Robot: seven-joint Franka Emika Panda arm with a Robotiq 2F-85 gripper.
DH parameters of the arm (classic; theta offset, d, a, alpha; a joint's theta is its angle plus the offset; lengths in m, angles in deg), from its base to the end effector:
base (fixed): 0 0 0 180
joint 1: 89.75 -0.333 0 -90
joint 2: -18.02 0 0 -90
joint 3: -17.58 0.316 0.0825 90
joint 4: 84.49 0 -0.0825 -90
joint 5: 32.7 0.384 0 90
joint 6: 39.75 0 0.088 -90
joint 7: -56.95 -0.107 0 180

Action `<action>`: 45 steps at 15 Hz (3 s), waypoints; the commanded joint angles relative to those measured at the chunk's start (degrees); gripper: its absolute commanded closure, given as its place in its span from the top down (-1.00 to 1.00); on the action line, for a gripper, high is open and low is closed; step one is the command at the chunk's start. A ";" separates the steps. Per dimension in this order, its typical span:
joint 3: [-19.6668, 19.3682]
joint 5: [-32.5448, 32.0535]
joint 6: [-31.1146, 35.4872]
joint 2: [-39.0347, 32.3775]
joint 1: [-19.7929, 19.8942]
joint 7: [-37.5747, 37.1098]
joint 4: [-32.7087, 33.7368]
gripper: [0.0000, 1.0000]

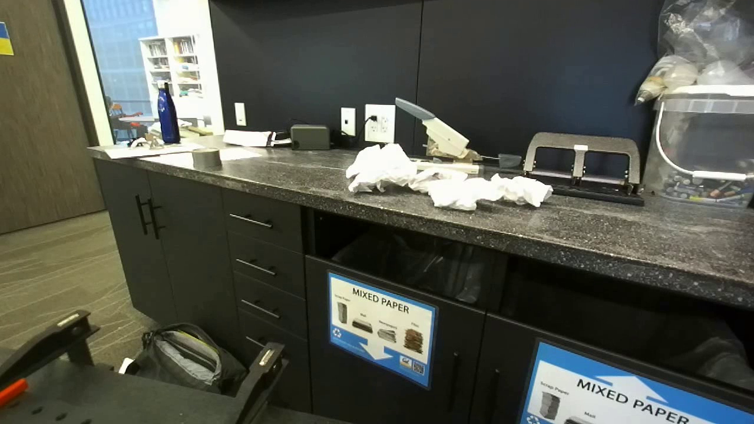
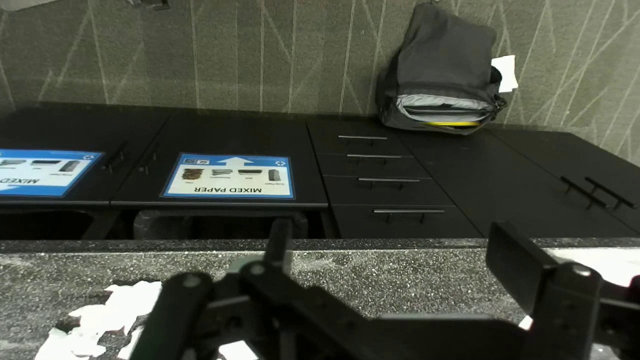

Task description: Pick up the pieces of paper from the countertop and put them in the left bin.

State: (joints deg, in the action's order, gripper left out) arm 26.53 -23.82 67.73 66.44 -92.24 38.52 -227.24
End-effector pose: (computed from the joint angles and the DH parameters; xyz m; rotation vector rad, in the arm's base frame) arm 0.3098 0.0860 0.5695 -3.0238 0.2895 -0.3196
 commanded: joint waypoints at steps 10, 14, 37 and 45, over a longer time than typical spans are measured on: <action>-14.02 4.77 24.90 -23.68 4.26 9.44 -1.45 1.00; -15.80 8.27 35.30 -37.92 5.80 8.10 3.54 1.00; -23.23 4.19 38.48 -81.22 8.83 -14.95 39.01 1.00; -24.43 3.14 36.90 -84.00 9.27 -17.87 41.32 0.50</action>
State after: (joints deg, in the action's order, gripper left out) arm 3.21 -18.96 105.60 -15.83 -82.66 22.42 -188.60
